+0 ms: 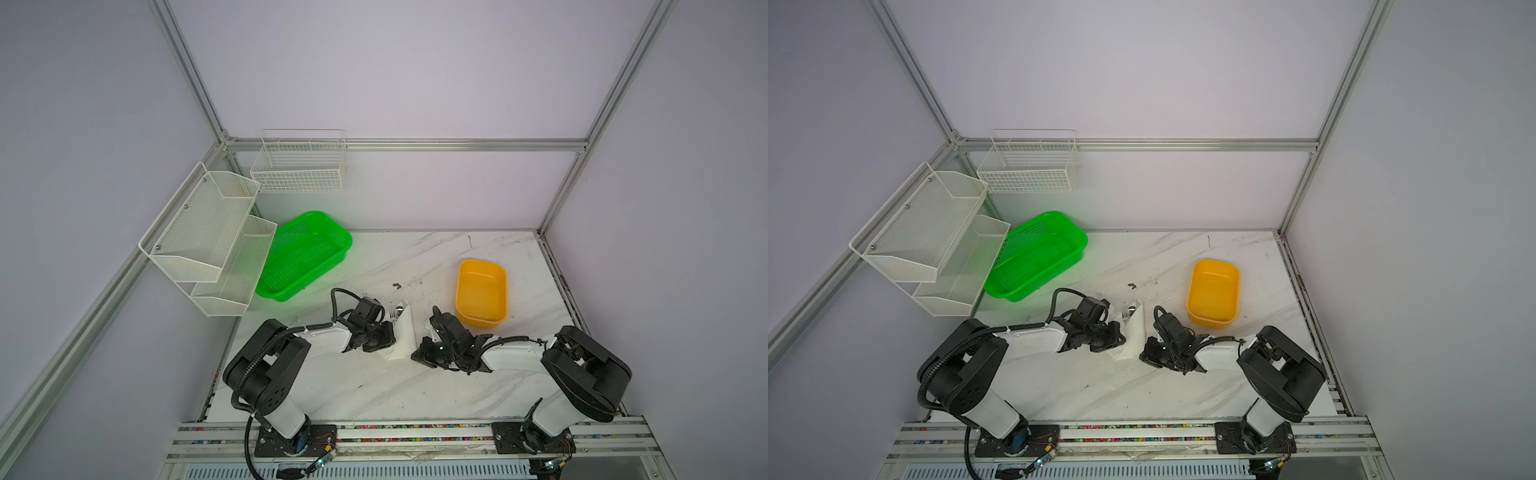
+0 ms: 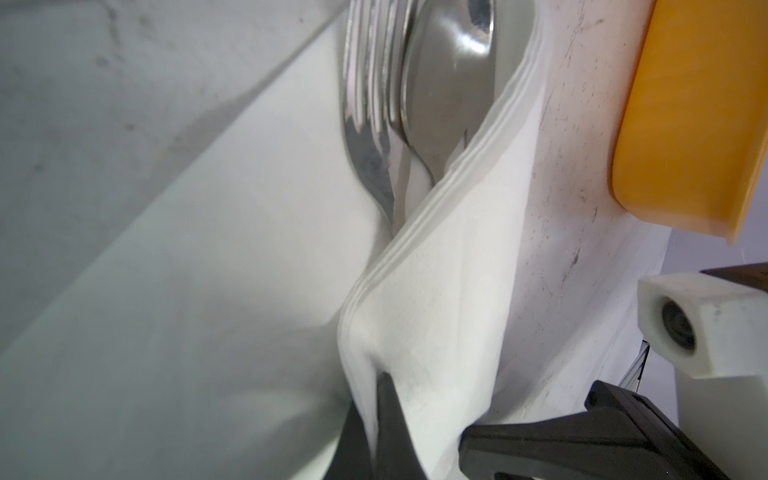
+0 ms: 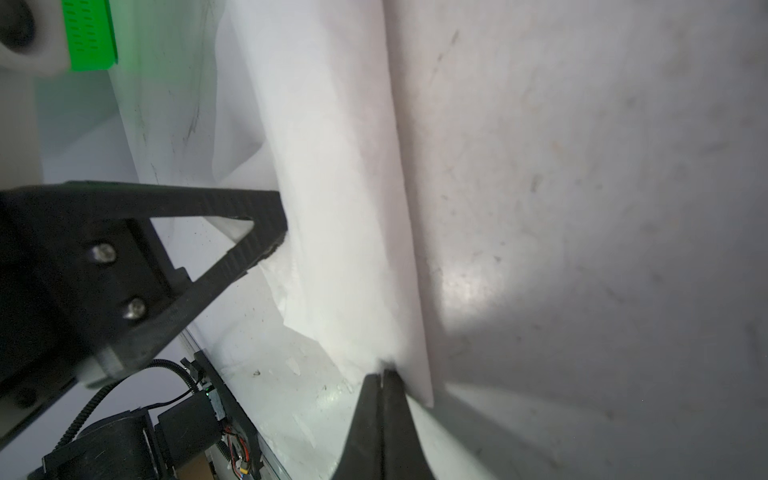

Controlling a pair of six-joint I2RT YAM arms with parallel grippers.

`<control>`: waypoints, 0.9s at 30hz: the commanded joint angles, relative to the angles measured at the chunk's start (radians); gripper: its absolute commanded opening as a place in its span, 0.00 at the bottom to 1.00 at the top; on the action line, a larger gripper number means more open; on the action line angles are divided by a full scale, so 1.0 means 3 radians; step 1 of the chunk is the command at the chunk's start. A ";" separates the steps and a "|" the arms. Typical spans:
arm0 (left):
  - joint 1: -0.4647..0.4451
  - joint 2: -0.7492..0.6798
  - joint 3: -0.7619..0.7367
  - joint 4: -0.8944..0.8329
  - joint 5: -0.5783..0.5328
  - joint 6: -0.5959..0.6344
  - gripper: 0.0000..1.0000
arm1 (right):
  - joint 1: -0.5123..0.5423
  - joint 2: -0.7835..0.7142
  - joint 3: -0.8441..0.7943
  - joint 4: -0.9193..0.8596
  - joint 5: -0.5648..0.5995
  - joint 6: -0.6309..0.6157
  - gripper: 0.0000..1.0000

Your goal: Place the utensils on the paper napkin and roll it up

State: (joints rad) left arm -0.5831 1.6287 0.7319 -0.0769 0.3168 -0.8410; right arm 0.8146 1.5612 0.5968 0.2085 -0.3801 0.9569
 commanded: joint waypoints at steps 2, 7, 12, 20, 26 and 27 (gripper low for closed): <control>-0.0010 0.0011 0.0264 0.0008 -0.0027 0.0103 0.03 | 0.0000 -0.0228 0.0012 0.0012 0.0154 0.0029 0.05; -0.0010 0.0016 0.0278 0.0003 -0.0029 0.0103 0.03 | 0.0000 -0.0043 0.0134 0.0057 0.0091 -0.0014 0.05; -0.0010 0.0022 0.0278 -0.0010 -0.0026 0.0109 0.03 | -0.0003 0.0157 0.0219 -0.0020 0.0217 0.0061 0.04; -0.0007 0.0022 0.0272 -0.0019 -0.0026 0.0119 0.03 | -0.0130 0.0023 0.0243 0.0055 0.0049 0.0026 0.04; -0.0005 0.0010 0.0275 -0.0056 -0.0048 0.0134 0.03 | -0.0504 0.0215 0.0478 0.0061 -0.0050 -0.0160 0.04; -0.0008 0.0011 0.0275 -0.0056 -0.0048 0.0134 0.03 | -0.0515 0.0274 0.0541 0.0059 -0.0074 -0.0192 0.04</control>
State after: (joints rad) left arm -0.5831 1.6291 0.7353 -0.0841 0.3157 -0.8253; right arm 0.6857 1.6016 0.7033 0.2150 -0.3786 0.9371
